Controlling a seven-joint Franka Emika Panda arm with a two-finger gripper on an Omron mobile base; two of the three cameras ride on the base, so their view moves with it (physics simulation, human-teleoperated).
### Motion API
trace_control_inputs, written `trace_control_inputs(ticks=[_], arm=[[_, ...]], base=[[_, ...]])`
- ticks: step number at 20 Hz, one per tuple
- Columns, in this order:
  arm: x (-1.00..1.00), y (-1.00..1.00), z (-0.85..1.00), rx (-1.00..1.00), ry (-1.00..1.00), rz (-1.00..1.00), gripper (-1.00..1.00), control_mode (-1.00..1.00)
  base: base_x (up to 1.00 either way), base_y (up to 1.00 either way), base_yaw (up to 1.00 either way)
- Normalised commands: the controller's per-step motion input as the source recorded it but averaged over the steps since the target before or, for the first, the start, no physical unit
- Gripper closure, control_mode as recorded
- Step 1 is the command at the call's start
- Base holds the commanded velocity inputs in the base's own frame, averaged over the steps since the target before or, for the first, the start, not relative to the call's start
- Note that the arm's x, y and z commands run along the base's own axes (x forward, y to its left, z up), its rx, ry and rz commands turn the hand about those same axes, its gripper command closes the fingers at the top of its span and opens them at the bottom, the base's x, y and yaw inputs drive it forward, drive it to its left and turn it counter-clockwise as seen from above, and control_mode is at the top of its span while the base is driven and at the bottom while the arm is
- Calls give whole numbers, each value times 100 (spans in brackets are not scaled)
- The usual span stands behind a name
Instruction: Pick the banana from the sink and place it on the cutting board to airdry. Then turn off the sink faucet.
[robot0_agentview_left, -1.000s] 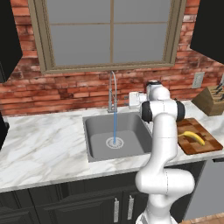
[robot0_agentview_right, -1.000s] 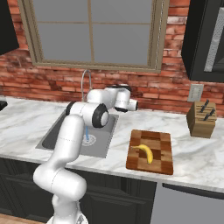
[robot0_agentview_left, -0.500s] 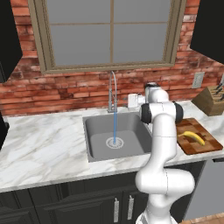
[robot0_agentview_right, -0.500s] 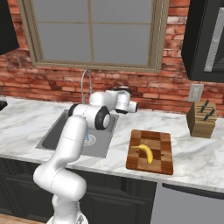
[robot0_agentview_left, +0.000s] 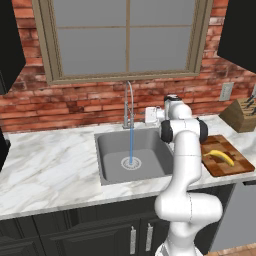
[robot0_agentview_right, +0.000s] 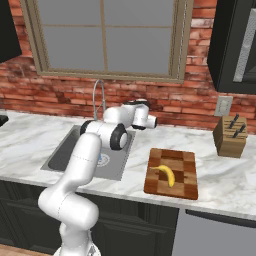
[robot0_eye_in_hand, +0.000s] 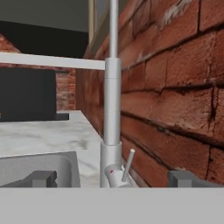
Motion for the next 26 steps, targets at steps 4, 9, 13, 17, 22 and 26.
trace_control_inputs(ticks=[4, 9, 13, 17, 22, 26], arm=[[21, 4, -4, 0, 0, 0, -100, -100], [17, 4, -14, 0, 2, 0, -100, -100], [22, 15, -3, 0, 3, 0, -100, -100], [30, 5, -11, 0, 5, 0, -100, -100], [34, 2, -14, 0, 5, 0, -100, -100], [41, 0, -17, 0, 7, 0, -100, -100]], base=[[0, 0, 0], [0, 0, 0], [0, 0, 0], [0, 0, 0], [0, 0, 0], [0, 0, 0]])
